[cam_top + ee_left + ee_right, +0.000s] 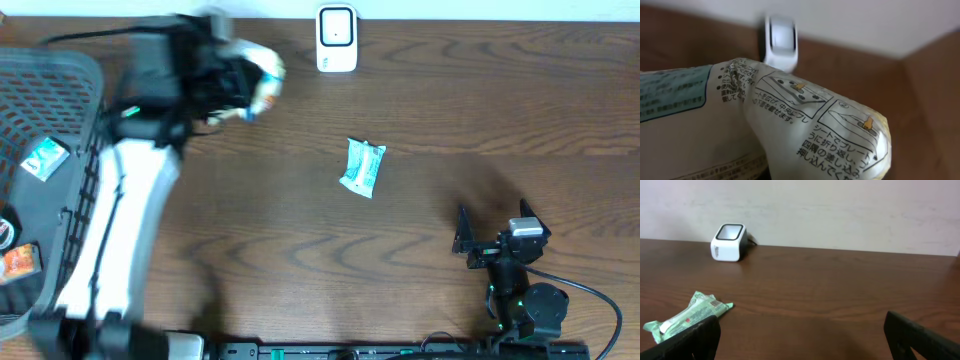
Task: Scan the item barcode
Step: 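Lift the white bag out and drop it beside the green pack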
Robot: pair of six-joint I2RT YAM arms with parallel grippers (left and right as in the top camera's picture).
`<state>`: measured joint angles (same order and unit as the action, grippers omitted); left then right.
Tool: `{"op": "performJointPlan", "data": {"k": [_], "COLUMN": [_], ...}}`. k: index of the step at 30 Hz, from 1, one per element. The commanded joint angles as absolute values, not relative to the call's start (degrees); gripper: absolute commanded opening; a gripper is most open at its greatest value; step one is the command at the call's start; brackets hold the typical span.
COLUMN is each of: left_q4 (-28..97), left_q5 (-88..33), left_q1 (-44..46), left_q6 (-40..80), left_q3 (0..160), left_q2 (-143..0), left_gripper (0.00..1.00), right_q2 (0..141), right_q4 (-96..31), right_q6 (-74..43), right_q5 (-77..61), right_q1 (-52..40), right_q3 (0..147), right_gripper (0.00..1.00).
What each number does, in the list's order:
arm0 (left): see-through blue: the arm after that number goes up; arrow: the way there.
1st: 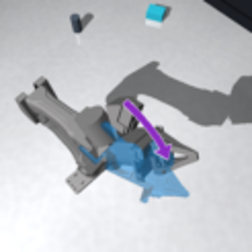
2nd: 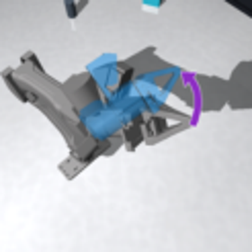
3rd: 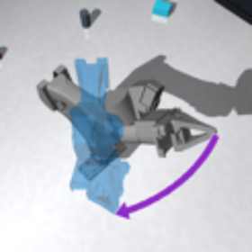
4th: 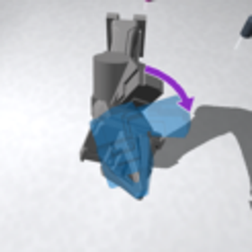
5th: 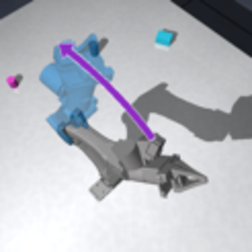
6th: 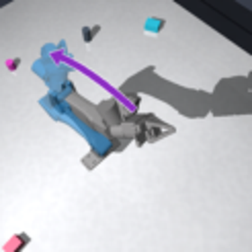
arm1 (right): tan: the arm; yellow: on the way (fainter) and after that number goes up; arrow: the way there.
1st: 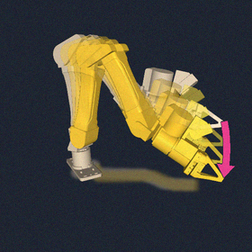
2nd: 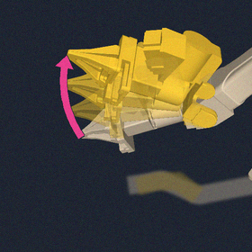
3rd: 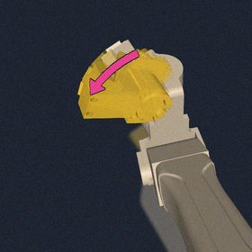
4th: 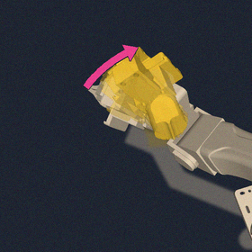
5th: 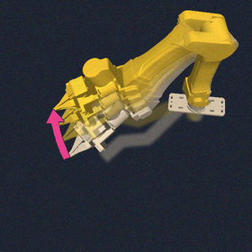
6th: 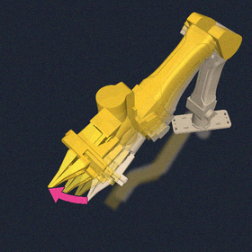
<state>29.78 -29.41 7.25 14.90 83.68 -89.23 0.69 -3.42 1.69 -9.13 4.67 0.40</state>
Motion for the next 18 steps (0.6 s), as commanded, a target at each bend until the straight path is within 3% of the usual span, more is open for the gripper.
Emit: {"op": "performJointPlan", "data": {"k": [1,6,8,9,12,13,14,18], "left_q4": [29.5,29.4,29.4,29.4,29.4,29.2,29.0,28.1], "left_q5": [-22.6,-18.5,-18.6,-18.6,-18.5,-18.5,-18.5,-18.5], "left_q1": [12.2,17.8,19.5,20.6,23.4,24.1,24.6,24.5], "left_q6": [11.6,11.6,11.6,11.7,11.6,11.6,11.6,11.6], "left_q3": [84.3,84.3,84.3,84.3,84.3,84.3,84.3,84.6], "left_q2": [-95.4,-103.8,-106.0,-107.2,-108.6,-108.7,-108.6,-106.4], "left_gripper": [0.07,0.08,0.13,0.23,0.36,0.45,0.60,0.69], "right_q2": [0.3,0.3,0.3,0.3,0.3,0.3,0.3,0.3], "right_q4": [-3.7,-3.7,-3.7,-3.7,-3.7,-3.7,-3.7,-3.7], "right_q6": [0.9,0.9,0.9,0.9,0.9,0.9,0.9,0.9], "right_q5": [-8.9,-8.9,-8.9,-8.9,-8.9,-8.9,-8.9,-8.9], "right_q1": [5.0,5.0,5.0,5.0,5.0,5.0,5.0,5.0], "right_q3": [0.4,0.4,0.4,0.4,0.4,0.4,0.4,0.4], "right_gripper": [0.99,0.99,0.99,0.99,0.99,0.99,0.99,0.99]}}
